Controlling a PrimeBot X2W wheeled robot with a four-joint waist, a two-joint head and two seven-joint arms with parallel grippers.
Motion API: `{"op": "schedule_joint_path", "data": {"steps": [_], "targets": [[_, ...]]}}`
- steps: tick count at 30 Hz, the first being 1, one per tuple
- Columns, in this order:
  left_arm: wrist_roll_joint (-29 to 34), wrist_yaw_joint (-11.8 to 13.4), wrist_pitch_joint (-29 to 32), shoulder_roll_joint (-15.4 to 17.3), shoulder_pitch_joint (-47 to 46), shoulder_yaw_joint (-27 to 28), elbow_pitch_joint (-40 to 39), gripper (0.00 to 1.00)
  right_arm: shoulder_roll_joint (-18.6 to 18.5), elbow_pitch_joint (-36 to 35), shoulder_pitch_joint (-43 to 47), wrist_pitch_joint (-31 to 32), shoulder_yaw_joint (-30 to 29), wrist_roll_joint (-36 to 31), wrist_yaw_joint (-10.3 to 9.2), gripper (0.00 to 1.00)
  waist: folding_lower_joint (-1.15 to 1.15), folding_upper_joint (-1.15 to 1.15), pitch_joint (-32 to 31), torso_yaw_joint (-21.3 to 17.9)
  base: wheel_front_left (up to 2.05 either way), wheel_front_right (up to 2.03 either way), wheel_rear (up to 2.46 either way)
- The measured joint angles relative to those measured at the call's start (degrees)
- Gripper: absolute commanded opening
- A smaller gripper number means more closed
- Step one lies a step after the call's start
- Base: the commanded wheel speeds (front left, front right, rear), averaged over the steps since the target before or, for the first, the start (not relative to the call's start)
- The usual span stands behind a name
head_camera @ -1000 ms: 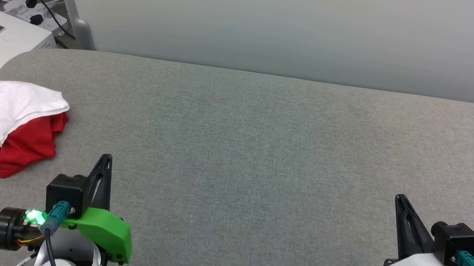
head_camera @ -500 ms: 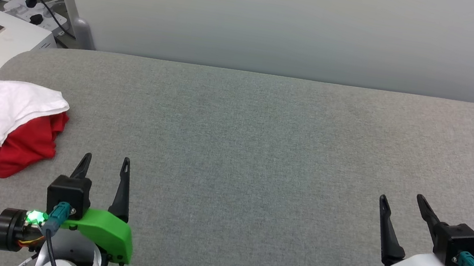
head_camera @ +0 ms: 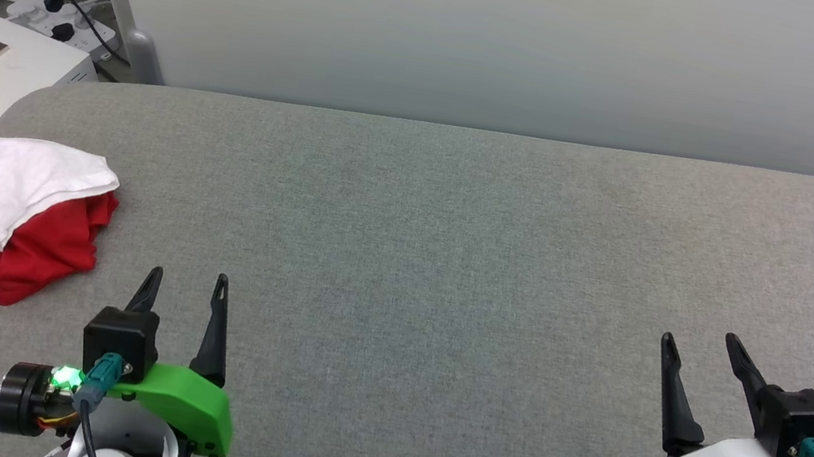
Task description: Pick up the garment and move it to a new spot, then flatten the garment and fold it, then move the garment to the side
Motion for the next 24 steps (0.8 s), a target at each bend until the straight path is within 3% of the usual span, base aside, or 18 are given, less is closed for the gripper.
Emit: {"op": "schedule_joint_path", "data": {"steps": [24], "targets": [[-1.7, 0.4, -2.8, 0.0, 0.0, -0.5, 0.4, 1.0, 0.0, -1.6, 0.0, -2.8, 0.4, 1.5, 0.0, 1.0, 0.0, 0.0, 0.2, 0.4, 0.0, 0.0, 0.0]]}}
